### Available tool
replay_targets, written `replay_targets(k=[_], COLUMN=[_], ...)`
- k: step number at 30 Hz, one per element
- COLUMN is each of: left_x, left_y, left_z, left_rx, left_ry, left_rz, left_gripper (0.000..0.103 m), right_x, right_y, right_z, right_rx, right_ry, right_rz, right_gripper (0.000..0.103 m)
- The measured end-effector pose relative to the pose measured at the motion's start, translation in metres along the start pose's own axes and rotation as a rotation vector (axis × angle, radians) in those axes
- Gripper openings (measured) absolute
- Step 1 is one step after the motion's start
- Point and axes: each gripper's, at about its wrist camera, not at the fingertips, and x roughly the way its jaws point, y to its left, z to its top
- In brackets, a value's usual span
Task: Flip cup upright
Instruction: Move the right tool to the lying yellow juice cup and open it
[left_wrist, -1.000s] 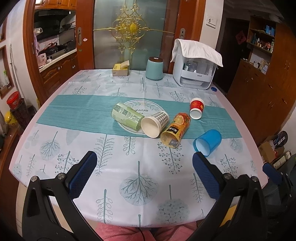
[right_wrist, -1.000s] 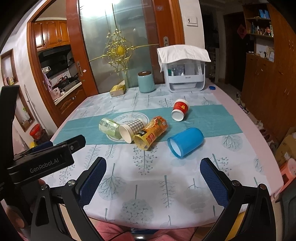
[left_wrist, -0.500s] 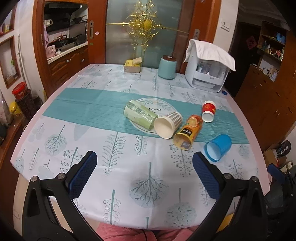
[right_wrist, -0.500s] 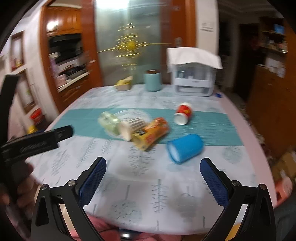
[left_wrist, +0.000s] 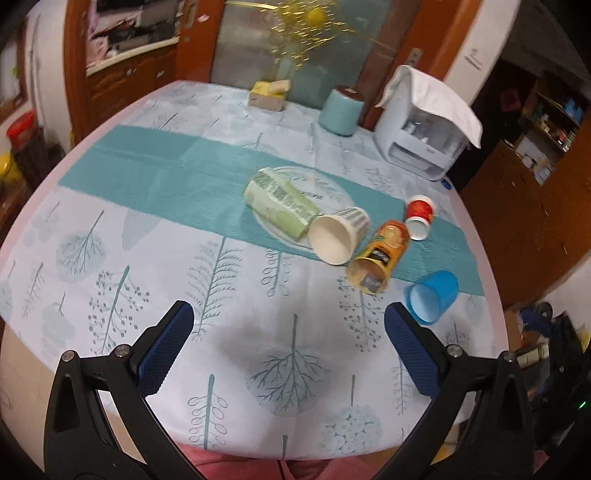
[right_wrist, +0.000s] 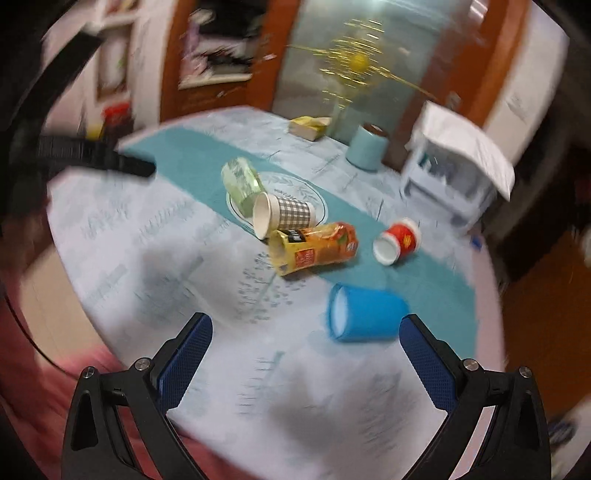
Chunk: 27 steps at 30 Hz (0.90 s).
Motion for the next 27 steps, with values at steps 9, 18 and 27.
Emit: replay_targets(k=[9,18,27], left_x=[0.045,0.078,0.126], left_y=[0.015,0.031,0.047], left_z=[0.005,0.015,0.018], left_rx=[-0.024,-0.032,-0.06], left_ry=[0.084,0.144,0.25], left_rz=[0.036,-0.063,-0.14], left_gripper=[0.102,0.102,0.102], right_x=[0.077,0.165,0.257], right_y=[0.028,0.06,0.061], right_z=[0.013,0.028,0.039], right_rx=[-0.514,-0.889,-1.081], right_ry=[0.019,0.004,0.121], right_rz=[-0.094,-0.123,-0.066], right_gripper=[0.102,0.102,0.101])
